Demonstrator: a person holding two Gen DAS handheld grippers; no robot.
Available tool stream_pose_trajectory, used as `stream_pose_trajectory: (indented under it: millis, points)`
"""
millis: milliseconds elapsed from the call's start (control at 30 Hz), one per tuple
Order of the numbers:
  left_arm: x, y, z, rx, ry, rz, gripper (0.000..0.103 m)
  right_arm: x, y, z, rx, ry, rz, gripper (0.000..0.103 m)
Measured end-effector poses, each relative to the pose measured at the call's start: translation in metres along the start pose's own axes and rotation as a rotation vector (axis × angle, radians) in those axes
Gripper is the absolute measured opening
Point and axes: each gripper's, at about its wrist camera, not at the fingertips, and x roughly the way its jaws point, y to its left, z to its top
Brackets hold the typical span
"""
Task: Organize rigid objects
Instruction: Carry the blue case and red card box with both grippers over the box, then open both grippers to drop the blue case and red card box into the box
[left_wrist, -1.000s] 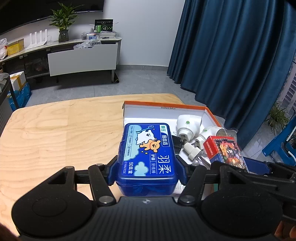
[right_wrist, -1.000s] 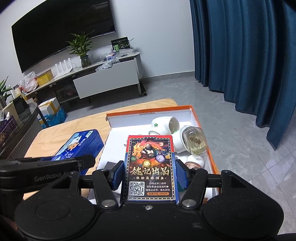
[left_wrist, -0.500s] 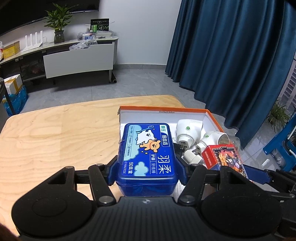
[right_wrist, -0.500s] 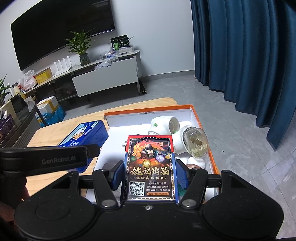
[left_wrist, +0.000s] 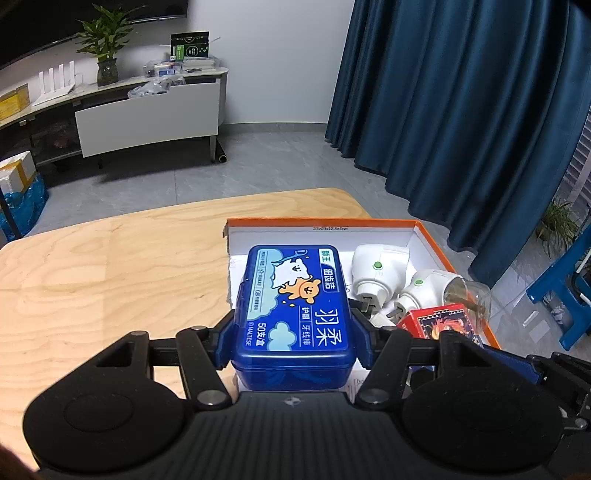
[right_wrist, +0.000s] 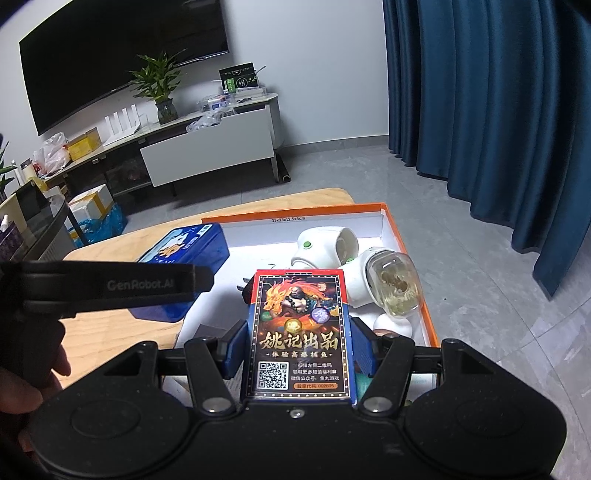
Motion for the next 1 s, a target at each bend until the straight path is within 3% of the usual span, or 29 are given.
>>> stream_pose_trajectory:
  millis: [567, 733, 1000]
  points:
    - [0.052, 0.002, 0.030, -0.015, 0.067, -0.067, 0.062, 0.019, 0.010, 0.005, -0.087, -0.030, -0.037, 0.071]
    - [0.067, 0.000, 0.038, -0.018, 0.096, -0.107, 0.062, 0.019, 0.010, 0.002, -0.119, -0.056, -0.024, 0.077]
    - [0.056, 0.000, 0.032, -0.039, 0.087, -0.129, 0.066, -0.001, 0.009, 0.001, -0.127, -0.107, -0.048, 0.081]
